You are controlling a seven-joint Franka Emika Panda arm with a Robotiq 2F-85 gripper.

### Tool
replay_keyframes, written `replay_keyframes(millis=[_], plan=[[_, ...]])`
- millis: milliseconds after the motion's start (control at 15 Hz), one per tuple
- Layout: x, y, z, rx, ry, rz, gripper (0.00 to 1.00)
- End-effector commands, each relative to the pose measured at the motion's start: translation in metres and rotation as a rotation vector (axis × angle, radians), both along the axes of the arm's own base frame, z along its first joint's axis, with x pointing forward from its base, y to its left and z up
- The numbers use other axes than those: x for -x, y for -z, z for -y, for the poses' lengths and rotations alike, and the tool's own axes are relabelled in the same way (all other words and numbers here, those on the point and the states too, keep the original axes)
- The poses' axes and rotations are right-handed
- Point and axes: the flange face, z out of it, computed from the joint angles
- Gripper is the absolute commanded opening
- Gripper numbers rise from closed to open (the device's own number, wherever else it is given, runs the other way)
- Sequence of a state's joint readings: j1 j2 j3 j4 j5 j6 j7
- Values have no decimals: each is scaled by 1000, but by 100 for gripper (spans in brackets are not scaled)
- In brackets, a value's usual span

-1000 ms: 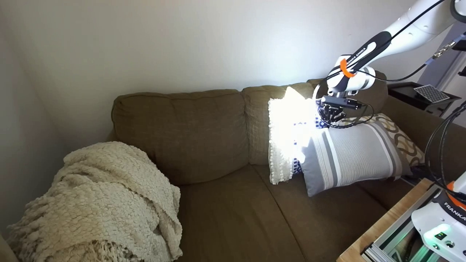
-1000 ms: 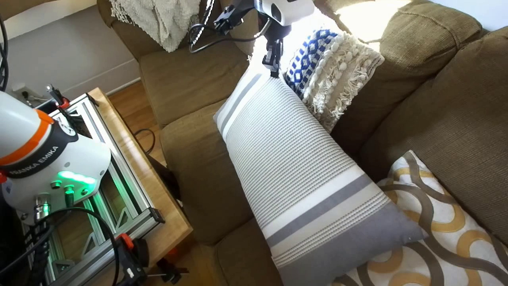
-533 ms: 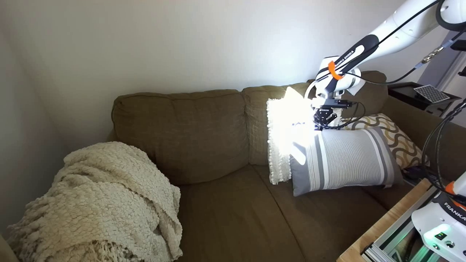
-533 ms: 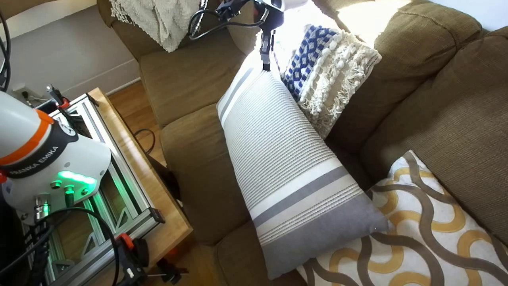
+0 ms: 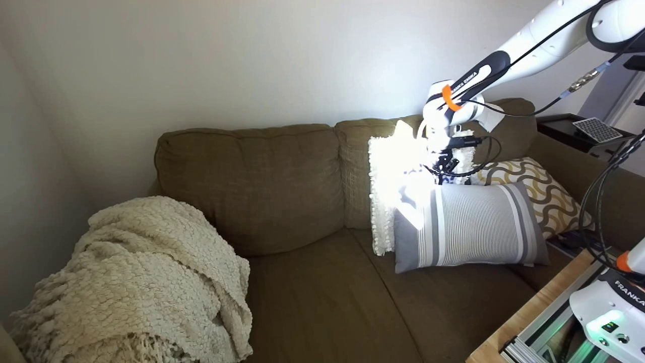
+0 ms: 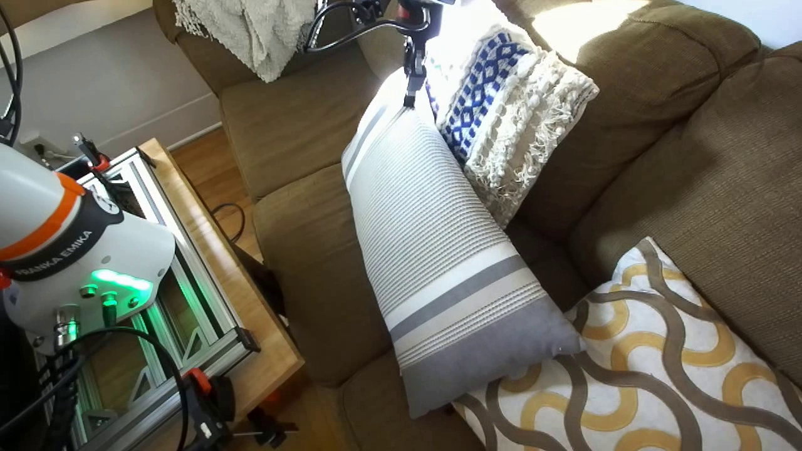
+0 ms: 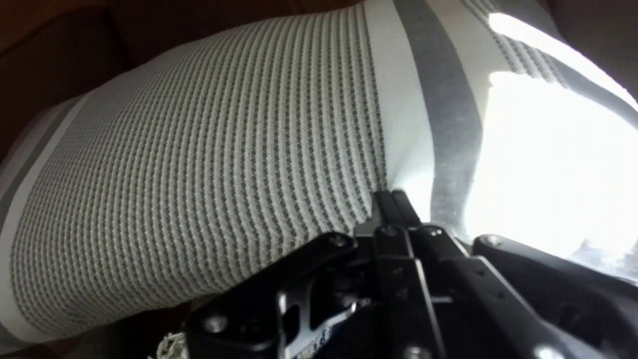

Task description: Move the blue and white pillow to the middle of the sofa back and move gray pillow in front of the blue and white pillow

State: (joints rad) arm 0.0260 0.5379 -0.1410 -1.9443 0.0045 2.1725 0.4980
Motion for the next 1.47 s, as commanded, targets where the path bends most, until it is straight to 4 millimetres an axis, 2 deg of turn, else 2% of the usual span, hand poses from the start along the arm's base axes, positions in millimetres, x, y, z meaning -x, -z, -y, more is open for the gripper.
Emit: replay_keyframes(millis=[0,333,533,867,1000,1267,1400], plan=[[-20,-3,-9,17,-74,-31,0],[-40,0,-21,44,-139,-3,0],[-50,8,-17,107,-99,13,0],[-58,16,-32,91,-144,18,0],[-61,13,-27,100,-132,41,26],[-83,-11,-34,122,-150,169,55],[-90,-15,-39,105,-159,215,71]])
